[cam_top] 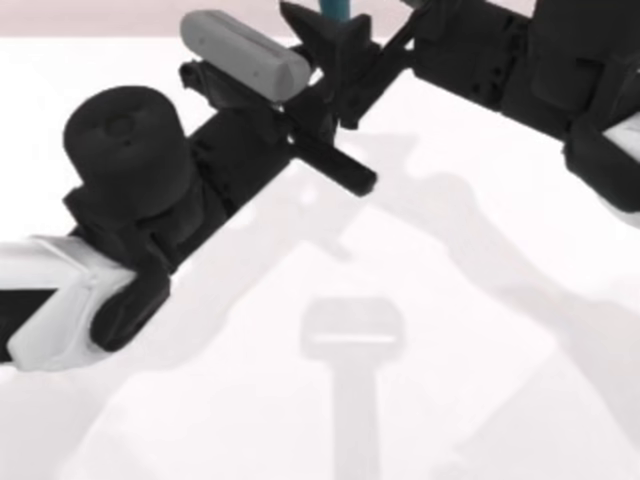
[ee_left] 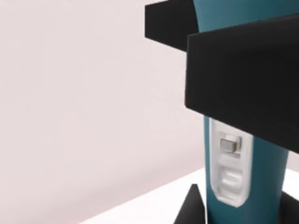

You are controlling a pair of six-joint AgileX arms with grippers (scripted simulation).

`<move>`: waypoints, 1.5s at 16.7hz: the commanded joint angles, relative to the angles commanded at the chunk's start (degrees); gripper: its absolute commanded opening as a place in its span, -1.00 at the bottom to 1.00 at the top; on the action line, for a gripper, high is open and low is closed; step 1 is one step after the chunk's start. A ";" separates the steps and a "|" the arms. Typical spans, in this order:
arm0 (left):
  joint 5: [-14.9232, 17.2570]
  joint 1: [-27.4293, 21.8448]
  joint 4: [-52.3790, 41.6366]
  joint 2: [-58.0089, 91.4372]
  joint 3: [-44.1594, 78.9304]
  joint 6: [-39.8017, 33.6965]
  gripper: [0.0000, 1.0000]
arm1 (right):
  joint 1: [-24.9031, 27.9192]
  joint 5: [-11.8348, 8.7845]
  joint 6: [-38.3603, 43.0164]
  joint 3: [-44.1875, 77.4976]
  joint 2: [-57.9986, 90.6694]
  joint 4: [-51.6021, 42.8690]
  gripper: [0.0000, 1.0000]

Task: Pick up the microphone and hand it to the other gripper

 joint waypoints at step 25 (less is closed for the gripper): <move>0.00 0.00 0.00 0.00 0.00 0.00 0.21 | 0.00 0.00 0.00 0.00 0.00 0.00 -1.00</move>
